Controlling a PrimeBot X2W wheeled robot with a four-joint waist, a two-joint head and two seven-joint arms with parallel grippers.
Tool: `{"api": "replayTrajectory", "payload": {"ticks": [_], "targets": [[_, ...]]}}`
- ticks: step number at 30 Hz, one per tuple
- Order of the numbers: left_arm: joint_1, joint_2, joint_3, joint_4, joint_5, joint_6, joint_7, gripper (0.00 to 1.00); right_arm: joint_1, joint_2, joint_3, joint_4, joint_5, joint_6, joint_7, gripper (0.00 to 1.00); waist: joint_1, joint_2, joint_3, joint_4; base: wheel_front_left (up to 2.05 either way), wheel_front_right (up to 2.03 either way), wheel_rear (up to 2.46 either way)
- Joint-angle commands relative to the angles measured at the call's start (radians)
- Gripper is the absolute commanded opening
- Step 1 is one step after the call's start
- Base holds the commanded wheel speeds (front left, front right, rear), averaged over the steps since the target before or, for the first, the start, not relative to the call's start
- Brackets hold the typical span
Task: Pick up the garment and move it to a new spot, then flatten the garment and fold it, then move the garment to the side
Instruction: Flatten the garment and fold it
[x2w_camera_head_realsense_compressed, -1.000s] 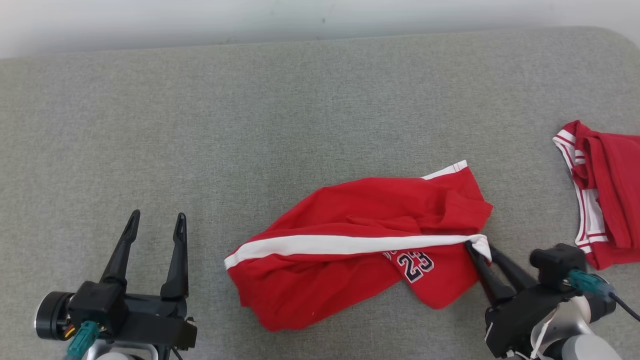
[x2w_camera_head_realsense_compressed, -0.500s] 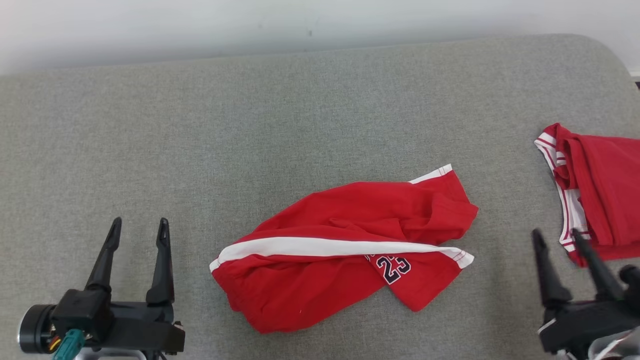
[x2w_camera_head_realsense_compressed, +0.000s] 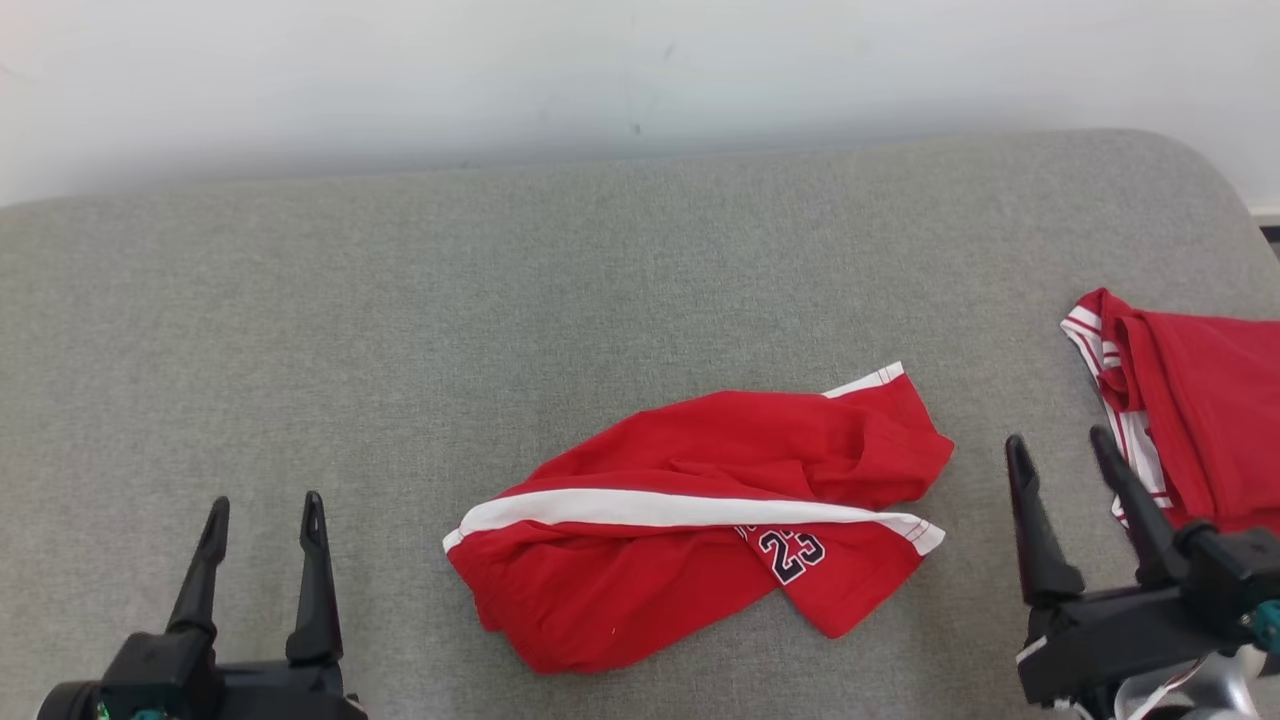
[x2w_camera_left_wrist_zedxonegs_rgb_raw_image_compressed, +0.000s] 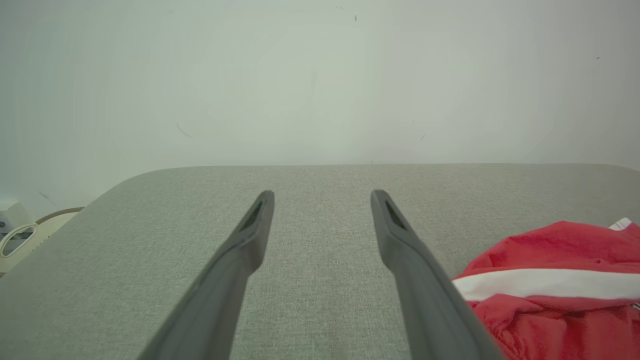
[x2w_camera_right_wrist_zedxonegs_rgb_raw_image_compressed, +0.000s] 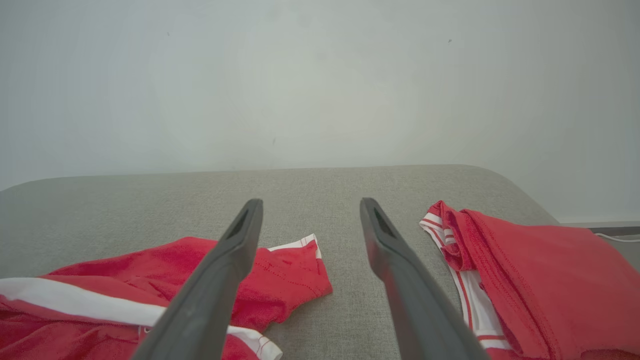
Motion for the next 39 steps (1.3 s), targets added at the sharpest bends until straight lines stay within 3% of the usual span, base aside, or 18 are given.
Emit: {"api": "replayTrajectory", "payload": {"ticks": [1,29,35,39], "targets": [[0.029,0.004,-0.002,-0.012,-0.001,0.005,0.007,1.0,0.025,0.002,0.01,0.001,-0.007,-0.001,0.004,1.0,0.0001,0.0,-0.024,0.014,0.0,0.0,0.0],[0.07,0.023,-0.022,0.01,-0.02,0.013,0.054,1.0,0.094,0.002,0.04,-0.027,-0.011,-0.001,0.044,1.0,0.0001,0.0,-0.08,0.021,0.0,0.0,0.0],[0.051,0.006,-0.057,0.001,-0.053,-0.021,0.092,1.0,0.088,0.001,0.041,-0.022,-0.006,-0.001,0.046,1.0,0.0001,0.0,-0.072,0.023,0.0,0.0,0.0],[0.017,-0.02,-0.104,0.02,-0.111,-0.069,0.164,1.0,0.082,-0.003,0.045,-0.022,-0.004,-0.001,0.048,1.0,0.0001,0.0,-0.062,0.025,0.0,0.0,0.0]]}}
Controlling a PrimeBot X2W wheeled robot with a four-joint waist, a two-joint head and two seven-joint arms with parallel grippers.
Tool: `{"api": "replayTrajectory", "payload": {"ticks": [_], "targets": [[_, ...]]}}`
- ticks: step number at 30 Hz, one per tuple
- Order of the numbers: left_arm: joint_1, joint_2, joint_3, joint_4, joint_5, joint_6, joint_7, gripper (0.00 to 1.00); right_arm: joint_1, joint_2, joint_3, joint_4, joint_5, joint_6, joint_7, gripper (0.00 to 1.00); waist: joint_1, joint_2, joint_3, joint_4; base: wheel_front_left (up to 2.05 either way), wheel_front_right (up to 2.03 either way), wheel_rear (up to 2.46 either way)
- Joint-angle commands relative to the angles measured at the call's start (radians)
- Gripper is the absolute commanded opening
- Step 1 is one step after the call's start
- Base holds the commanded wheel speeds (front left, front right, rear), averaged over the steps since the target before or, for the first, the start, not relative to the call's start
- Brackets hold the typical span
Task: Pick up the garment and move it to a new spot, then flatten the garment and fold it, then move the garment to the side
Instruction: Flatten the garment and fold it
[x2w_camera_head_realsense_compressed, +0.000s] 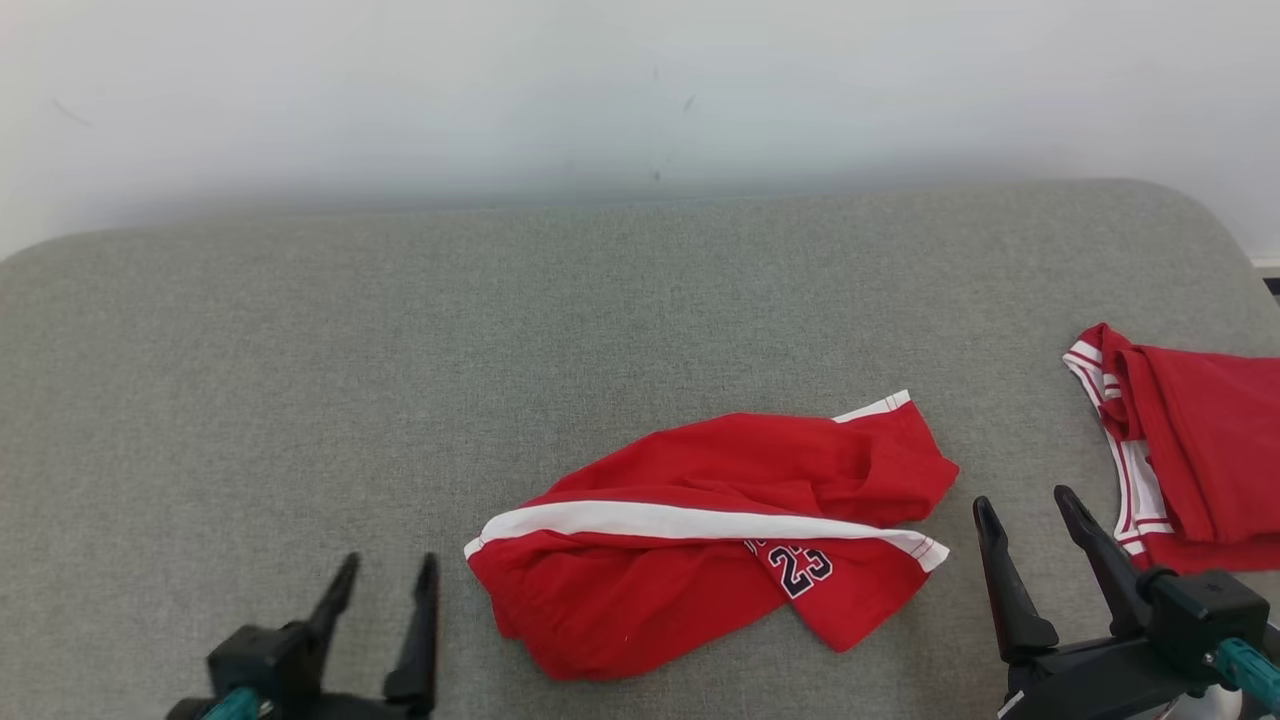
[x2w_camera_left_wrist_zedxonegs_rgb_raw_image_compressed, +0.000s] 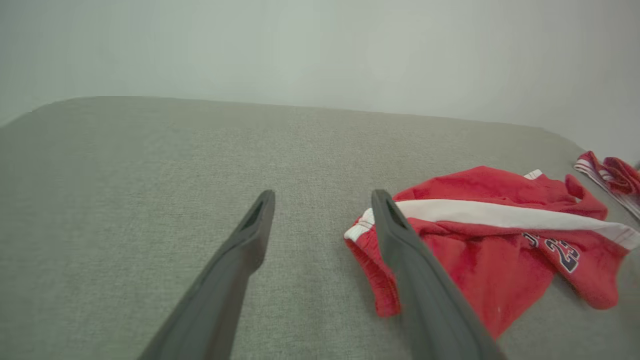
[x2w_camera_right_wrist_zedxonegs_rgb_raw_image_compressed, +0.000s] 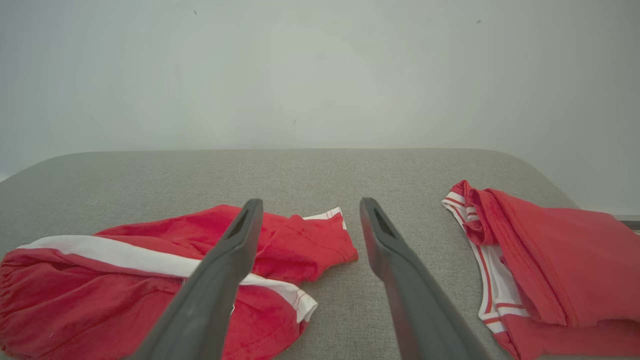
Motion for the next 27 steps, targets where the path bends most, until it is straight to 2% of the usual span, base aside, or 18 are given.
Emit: {"api": "replayTrajectory", "payload": {"ticks": [1,5,12,19,21,22,23,24,25,27], "targets": [[-0.024,-0.006,-0.013,0.017,-0.026,-0.018,0.025,1.0,-0.01,-0.005,0.005,0.001,0.005,-0.001,0.002,1.0,0.0,0.0001,0.006,0.0,0.0,0.0,0.0],[-0.076,-0.015,-0.046,0.076,-0.05,-0.05,0.092,1.0,-0.021,-0.01,0.017,0.006,0.0,-0.001,0.001,1.0,0.0,0.0001,0.02,-0.01,0.0,0.0,0.0],[-0.131,-0.037,-0.052,0.167,-0.086,-0.067,0.136,1.0,-0.036,-0.008,0.025,0.017,0.007,-0.001,-0.004,1.0,0.0,0.0001,0.039,-0.03,0.0,0.0,0.0],[-0.15,-0.074,-0.042,0.246,-0.186,-0.106,0.165,0.98,-0.039,-0.007,0.02,0.029,0.01,-0.001,-0.008,1.0,0.0,0.0001,0.049,-0.045,0.0,0.0,0.0],[-0.156,-0.078,-0.039,0.272,-0.199,-0.113,0.172,0.84,-0.041,-0.006,0.021,0.03,0.01,-0.001,-0.01,1.0,0.0,0.0001,0.051,-0.048,0.0,0.0,0.0],[-0.157,-0.088,-0.034,0.282,-0.222,-0.125,0.169,0.6,-0.042,-0.005,0.022,0.03,0.01,-0.001,-0.01,1.0,0.0,0.0001,0.052,-0.05,0.0,0.0,0.0],[-0.162,-0.092,-0.033,0.292,-0.226,-0.13,0.165,0.48,-0.044,-0.005,0.022,0.03,0.01,-0.001,-0.011,1.0,0.0,0.0001,0.053,-0.051,0.0,0.0,0.0],[-0.167,-0.089,-0.032,0.302,-0.227,-0.137,0.16,0.28,-0.046,-0.005,0.023,0.03,0.01,-0.001,-0.012,1.0,0.0,0.0001,0.054,-0.053,0.0,0.0,0.0],[-0.169,-0.096,-0.03,0.309,-0.241,-0.144,0.155,0.0,-0.049,-0.005,0.023,0.03,0.011,-0.001,-0.013,1.0,0.0,0.0001,0.056,-0.054,0.0,0.0,0.0],[-0.18,-0.089,-0.033,0.318,-0.226,-0.149,0.137,0.0,-0.052,-0.005,0.021,0.03,0.013,-0.001,-0.015,1.0,0.0,0.0001,0.059,-0.055,0.0,0.0,0.0]]}}
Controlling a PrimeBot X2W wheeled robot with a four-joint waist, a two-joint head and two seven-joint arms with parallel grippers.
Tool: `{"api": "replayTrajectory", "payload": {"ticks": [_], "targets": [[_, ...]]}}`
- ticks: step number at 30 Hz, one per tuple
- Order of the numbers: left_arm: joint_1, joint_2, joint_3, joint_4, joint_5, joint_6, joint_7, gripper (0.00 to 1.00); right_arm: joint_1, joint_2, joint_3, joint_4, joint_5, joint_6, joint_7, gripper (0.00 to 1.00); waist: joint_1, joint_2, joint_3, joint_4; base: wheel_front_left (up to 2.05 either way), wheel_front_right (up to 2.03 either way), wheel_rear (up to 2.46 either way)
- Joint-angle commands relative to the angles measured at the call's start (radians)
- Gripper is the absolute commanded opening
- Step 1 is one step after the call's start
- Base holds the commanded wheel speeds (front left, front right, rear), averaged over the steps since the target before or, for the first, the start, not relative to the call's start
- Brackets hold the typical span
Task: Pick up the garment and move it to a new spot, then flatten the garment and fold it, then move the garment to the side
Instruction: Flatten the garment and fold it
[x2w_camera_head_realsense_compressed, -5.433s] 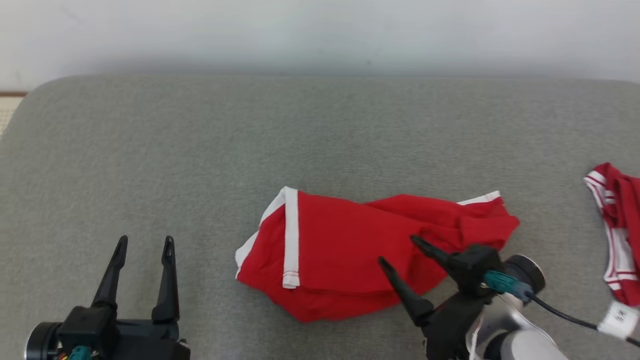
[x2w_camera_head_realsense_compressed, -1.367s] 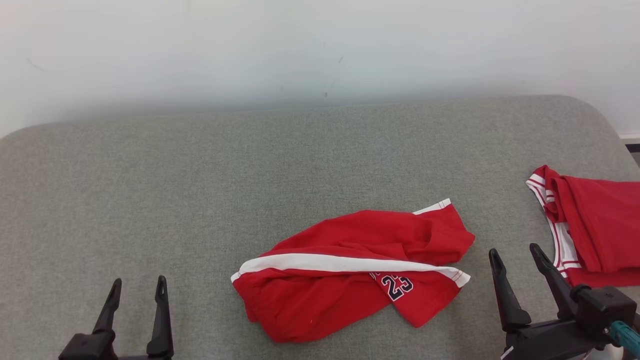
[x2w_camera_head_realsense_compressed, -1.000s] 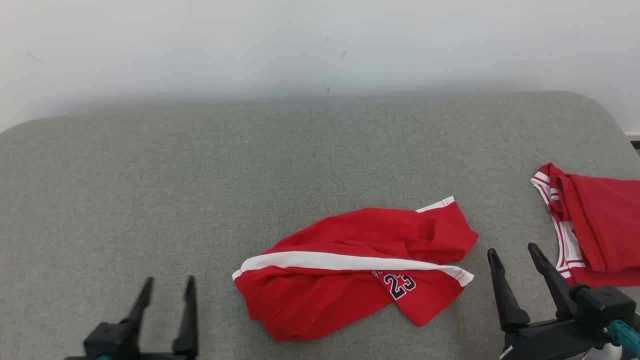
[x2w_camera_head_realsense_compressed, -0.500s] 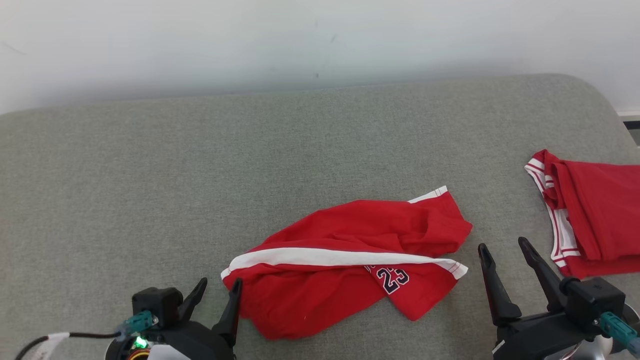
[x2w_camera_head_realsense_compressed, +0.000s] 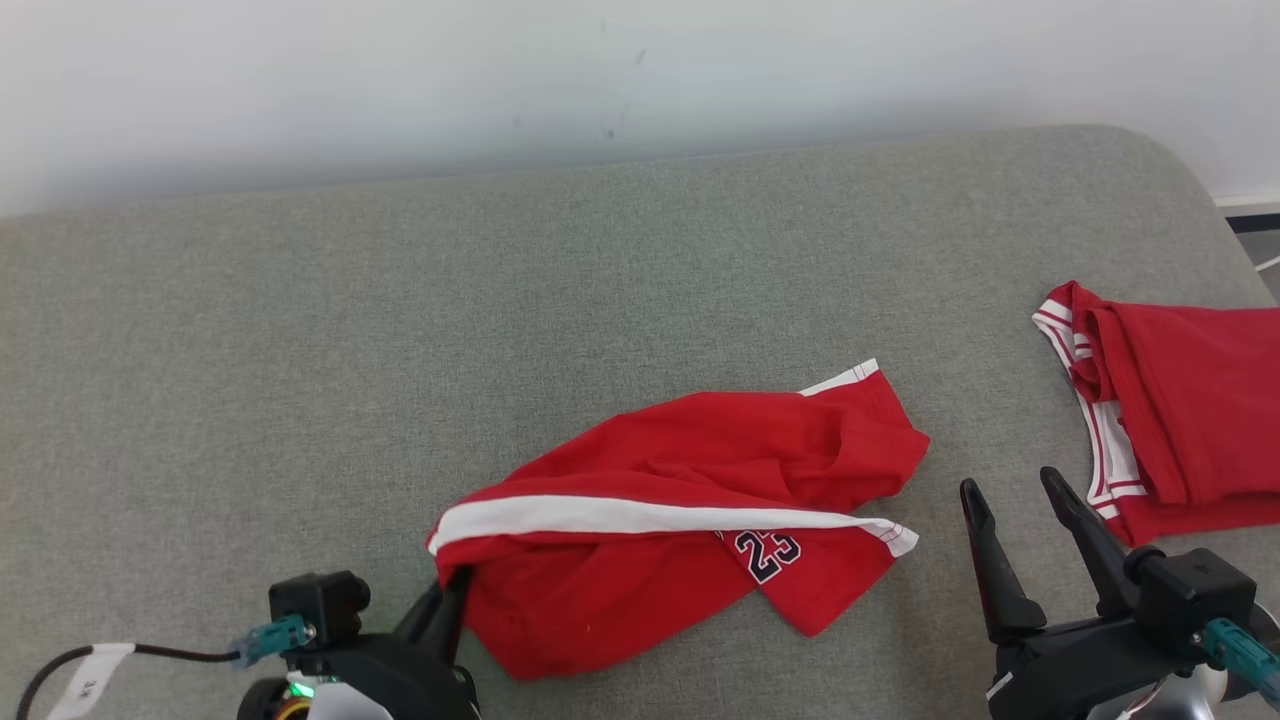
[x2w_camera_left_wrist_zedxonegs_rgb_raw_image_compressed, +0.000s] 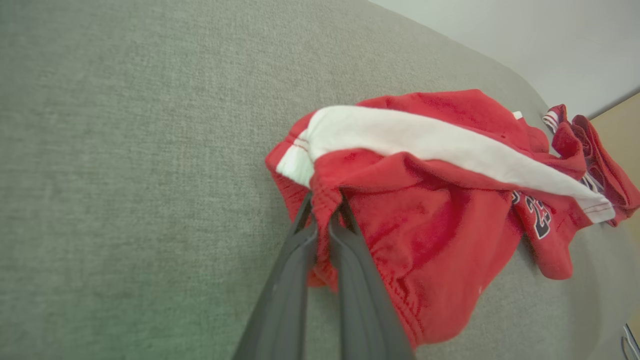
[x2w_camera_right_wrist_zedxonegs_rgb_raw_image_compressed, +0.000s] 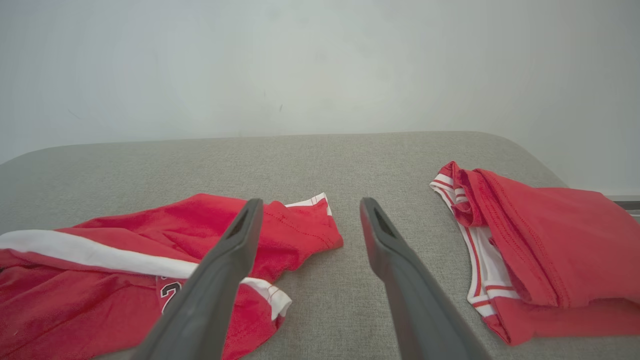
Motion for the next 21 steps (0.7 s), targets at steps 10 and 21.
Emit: {"api": "replayTrajectory", "payload": {"ticks": [10,21], "targets": [[-0.063,0.114,-0.11,-0.061,0.334,0.075,-0.202,0.0,-0.013,0.002,-0.019,-0.004,0.001,-0.001,-0.012,1.0,-0.0001,0.0,0.021,0.014,0.0,0.0,0.0],[0.072,0.071,-0.213,0.017,0.412,0.133,-0.329,0.0,-0.01,0.003,-0.036,-0.009,0.013,-0.001,-0.009,1.0,-0.0001,0.0,0.041,0.037,0.0,0.0,0.0]]}}
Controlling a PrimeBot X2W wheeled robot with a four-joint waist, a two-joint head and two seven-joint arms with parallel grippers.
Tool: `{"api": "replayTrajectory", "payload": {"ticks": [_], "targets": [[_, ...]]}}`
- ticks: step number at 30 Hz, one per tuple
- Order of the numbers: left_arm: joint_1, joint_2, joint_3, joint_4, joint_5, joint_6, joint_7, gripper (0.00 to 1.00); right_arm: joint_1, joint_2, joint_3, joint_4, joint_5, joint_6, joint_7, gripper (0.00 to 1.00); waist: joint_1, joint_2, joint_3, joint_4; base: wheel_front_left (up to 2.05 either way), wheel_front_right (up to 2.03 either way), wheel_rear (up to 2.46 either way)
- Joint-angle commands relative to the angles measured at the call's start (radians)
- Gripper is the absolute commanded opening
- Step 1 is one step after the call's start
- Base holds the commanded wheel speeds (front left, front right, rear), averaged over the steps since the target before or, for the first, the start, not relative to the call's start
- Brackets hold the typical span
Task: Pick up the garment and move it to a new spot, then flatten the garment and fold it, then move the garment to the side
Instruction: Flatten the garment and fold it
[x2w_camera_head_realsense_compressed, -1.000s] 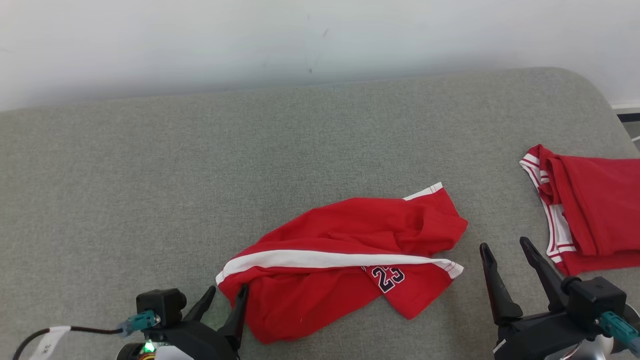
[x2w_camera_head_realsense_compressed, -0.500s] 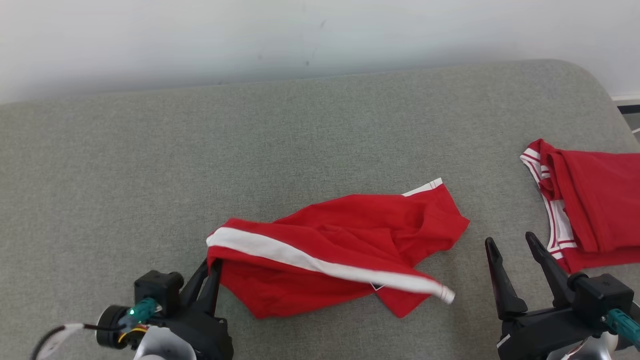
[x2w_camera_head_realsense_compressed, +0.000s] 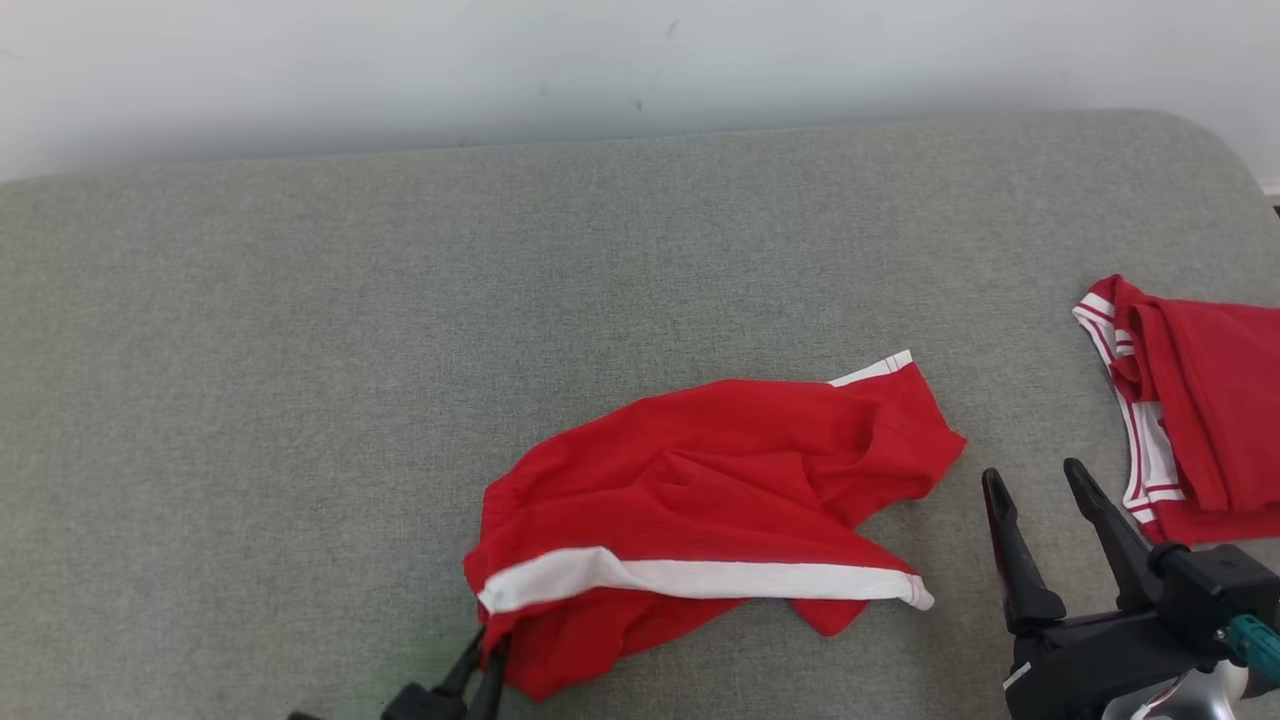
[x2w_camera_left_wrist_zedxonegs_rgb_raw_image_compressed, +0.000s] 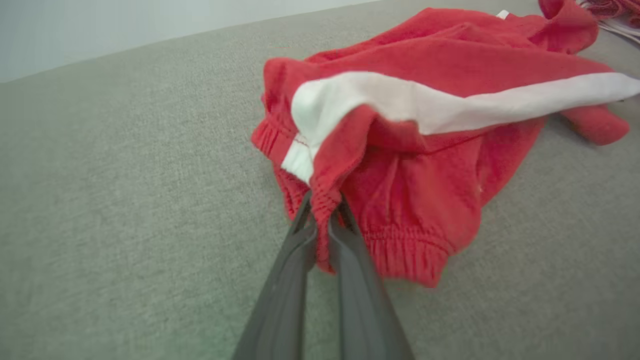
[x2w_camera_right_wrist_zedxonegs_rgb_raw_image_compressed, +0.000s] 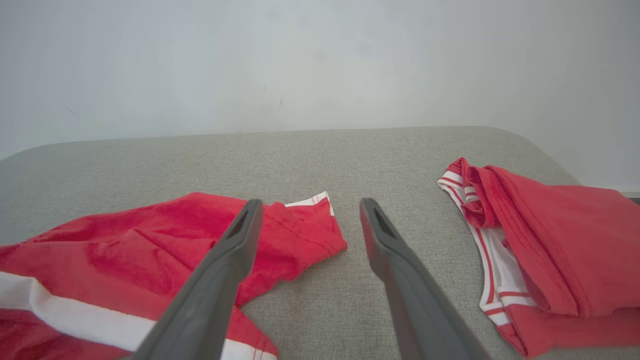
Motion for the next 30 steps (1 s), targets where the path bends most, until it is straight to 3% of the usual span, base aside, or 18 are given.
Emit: {"api": "replayTrajectory", "payload": {"ticks": [1,2,3,4,5,10,18,30], "targets": [[0.016,-0.014,0.001,0.03,-0.017,0.004,-0.017,0.0,-0.004,0.0,-0.008,-0.004,0.009,-0.001,-0.001,1.0,0.0,0.0,0.003,0.007,0.0,0.0,0.0],[0.016,-0.014,0.001,0.03,-0.017,0.004,-0.017,0.0,-0.004,0.0,-0.008,-0.004,0.009,-0.001,-0.001,1.0,0.0,0.0,0.003,0.007,0.0,0.0,0.0],[0.02,-0.025,0.006,0.048,-0.031,0.006,-0.025,0.17,-0.003,0.0,-0.011,-0.004,0.01,-0.001,0.0,1.0,0.0,0.0,0.003,0.009,0.0,0.0,0.0],[0.02,-0.03,0.011,0.06,-0.036,0.01,-0.031,0.69,-0.002,0.001,-0.013,-0.005,0.011,-0.001,0.002,1.0,0.0,0.0,0.002,0.011,0.0,0.0,0.0],[0.018,-0.038,0.018,0.069,-0.049,0.009,-0.039,1.0,-0.001,0.001,-0.019,-0.006,0.011,-0.001,0.004,1.0,0.0,0.0,0.001,0.012,0.0,0.0,0.0],[0.035,-0.045,0.067,0.075,-0.085,0.038,-0.068,1.0,0.01,0.007,-0.047,-0.015,0.003,-0.001,0.008,1.0,0.0,0.0,-0.014,0.016,0.0,0.0,0.0],[0.093,-0.008,0.136,0.006,-0.142,0.06,-0.063,1.0,0.033,0.014,-0.084,-0.029,-0.006,-0.001,0.017,1.0,0.0,0.0,-0.041,0.026,0.0,0.0,0.0],[0.099,0.064,0.26,-0.267,-0.212,0.075,-0.054,1.0,0.03,0.042,-0.117,-0.055,-0.023,-0.001,0.004,1.0,0.0,0.0,-0.06,0.04,0.0,0.0,0.0]]}}
